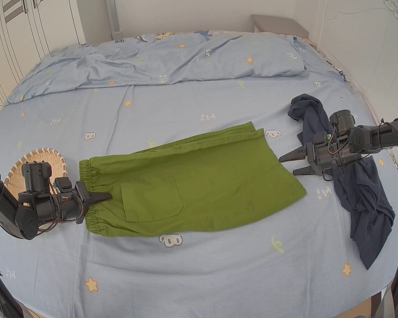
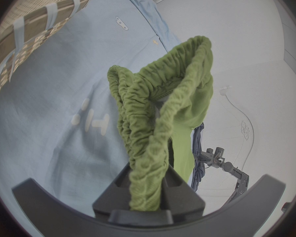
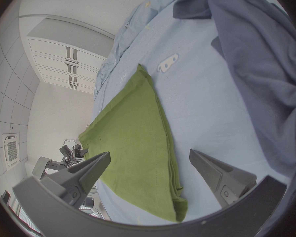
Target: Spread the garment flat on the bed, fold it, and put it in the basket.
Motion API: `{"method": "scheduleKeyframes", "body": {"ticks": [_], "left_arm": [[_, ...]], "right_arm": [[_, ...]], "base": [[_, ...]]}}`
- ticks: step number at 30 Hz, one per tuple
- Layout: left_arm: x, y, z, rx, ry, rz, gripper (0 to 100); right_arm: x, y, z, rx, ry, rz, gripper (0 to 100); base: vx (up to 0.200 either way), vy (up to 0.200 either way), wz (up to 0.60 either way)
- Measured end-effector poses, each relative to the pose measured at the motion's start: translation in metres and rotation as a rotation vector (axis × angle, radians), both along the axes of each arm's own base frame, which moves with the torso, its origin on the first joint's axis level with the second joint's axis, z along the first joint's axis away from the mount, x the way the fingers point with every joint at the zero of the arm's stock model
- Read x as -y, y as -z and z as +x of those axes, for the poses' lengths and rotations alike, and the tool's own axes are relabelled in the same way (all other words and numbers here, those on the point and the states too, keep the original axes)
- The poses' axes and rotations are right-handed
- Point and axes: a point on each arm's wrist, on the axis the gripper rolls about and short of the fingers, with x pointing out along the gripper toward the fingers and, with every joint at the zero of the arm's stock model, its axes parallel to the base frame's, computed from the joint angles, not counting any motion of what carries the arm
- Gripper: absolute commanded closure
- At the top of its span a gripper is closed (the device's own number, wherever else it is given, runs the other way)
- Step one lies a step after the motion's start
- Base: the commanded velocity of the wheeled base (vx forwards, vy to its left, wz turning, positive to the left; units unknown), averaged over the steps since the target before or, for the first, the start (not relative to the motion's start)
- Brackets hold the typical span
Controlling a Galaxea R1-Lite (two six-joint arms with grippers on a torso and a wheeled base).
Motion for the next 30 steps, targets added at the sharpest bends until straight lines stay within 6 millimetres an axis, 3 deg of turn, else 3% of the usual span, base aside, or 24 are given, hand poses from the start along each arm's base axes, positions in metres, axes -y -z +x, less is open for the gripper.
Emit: {"method": "scheduleKeyframes", "body": {"ticks": [9, 23, 24, 30], "left_arm": [[0.0, -0.001, 0.0, 0.005, -0.001, 0.001, 100], [0.0, -0.001, 0.0, 0.009, -0.003, 0.002, 100], [0.0, -0.001, 0.0, 0.009, -0.003, 0.002, 100], [0.0, -0.001, 0.0, 0.007, -0.003, 0.002, 100]], "right_arm": [[-0.006, 0.016, 0.008, -0.024, -0.014, 0.0, 0], [-0.037, 0.03, 0.002, -0.077, -0.098, -0.012, 0], [-0.039, 0.03, 0.002, -0.079, -0.103, -0.013, 100], [-0.038, 0.031, 0.003, -0.087, -0.104, -0.005, 100]], "base": [[0.0, 0.0, 0.0], [0.0, 0.0, 0.0], [0.0, 0.0, 0.0], [0.0, 0.0, 0.0]]}}
